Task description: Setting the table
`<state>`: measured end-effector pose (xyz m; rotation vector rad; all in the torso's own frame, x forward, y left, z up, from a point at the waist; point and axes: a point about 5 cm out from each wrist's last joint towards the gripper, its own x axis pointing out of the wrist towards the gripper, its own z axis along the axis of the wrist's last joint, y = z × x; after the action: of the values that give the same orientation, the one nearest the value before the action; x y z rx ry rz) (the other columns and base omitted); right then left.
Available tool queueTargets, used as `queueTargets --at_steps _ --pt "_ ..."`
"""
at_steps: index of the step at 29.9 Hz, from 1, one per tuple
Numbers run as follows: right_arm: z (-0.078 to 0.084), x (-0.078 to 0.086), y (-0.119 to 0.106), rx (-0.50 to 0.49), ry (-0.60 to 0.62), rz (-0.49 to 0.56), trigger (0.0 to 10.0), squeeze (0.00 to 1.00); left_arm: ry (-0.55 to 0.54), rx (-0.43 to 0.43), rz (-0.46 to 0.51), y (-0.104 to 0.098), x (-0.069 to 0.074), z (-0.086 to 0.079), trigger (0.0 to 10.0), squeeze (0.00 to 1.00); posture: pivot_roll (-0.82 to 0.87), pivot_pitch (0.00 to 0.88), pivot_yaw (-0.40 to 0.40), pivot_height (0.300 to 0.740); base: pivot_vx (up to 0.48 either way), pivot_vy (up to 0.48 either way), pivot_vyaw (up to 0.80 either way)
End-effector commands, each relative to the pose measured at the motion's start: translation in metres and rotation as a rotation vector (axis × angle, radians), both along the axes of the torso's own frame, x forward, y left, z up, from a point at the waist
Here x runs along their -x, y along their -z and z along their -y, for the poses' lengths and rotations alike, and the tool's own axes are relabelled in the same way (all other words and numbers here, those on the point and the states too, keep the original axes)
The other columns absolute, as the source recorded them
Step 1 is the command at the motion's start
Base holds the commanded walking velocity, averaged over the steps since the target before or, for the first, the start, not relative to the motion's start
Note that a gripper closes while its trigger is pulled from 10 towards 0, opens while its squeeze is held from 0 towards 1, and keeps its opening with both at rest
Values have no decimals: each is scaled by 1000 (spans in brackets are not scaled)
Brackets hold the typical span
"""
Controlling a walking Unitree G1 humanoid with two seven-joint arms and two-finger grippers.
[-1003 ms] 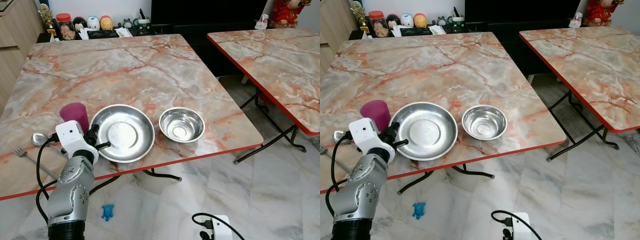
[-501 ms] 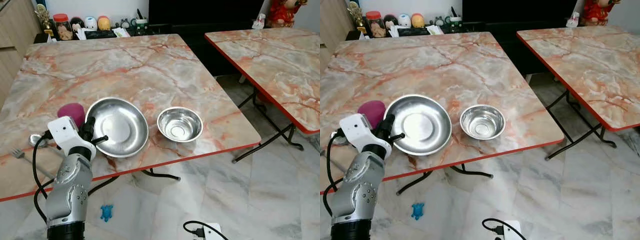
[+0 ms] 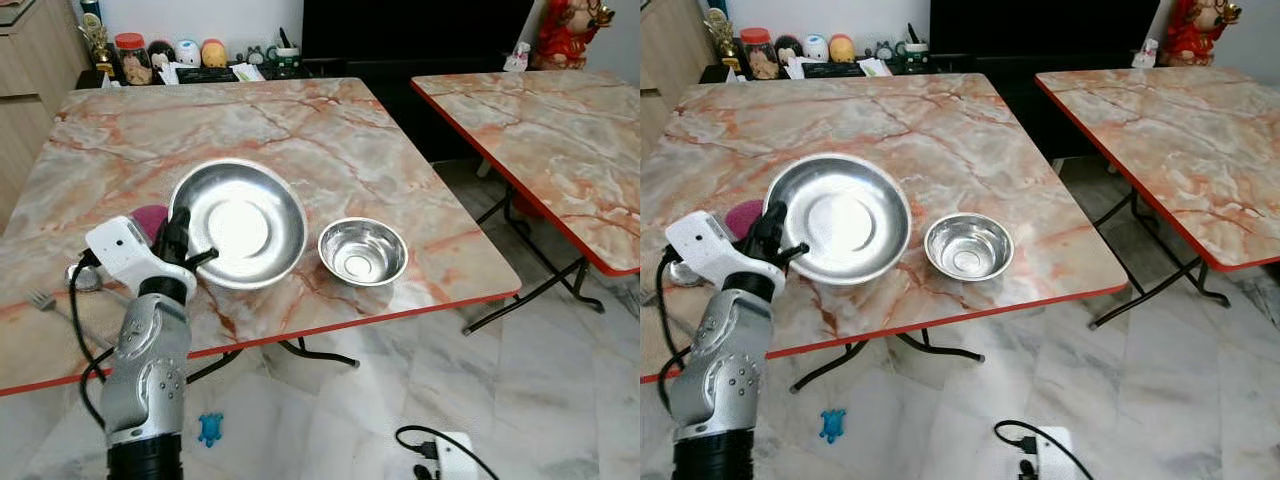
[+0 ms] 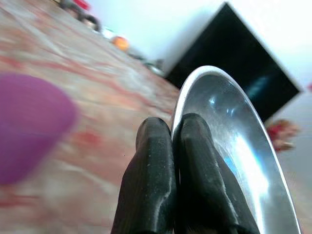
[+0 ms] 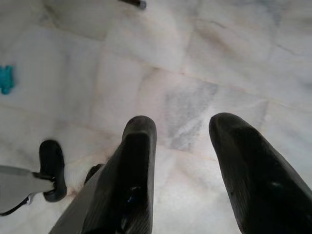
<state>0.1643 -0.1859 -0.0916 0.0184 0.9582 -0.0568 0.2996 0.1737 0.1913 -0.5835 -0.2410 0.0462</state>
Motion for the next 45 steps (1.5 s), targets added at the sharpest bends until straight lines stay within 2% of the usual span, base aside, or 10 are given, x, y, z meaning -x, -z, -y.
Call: queueTargets --at_steps 1,3,10,39,45 --pt "2 4 2 -4 15 -19 10000 0 28 27 59 -9 2 7 10000 0 155 4 -98 740 0 0 0" --pt "2 4 2 -4 15 -20 10000 0 29 51 55 -8 3 7 10000 0 153 14 -98 740 0 0 0" --pt "1 6 3 -6 34 -26 10000 0 36 38 86 -13 4 4 10000 0 157 34 -97 740 0 -69 0" --pt "0 1 0 -19 59 1 10000 0 45 21 77 -14 2 5 10000 0 139 50 -90 740 0 -420 0" --pt "-1 1 1 -19 53 -5 10000 0 50 18 77 -13 2 5 10000 0 137 32 -88 740 0 -368 -739"
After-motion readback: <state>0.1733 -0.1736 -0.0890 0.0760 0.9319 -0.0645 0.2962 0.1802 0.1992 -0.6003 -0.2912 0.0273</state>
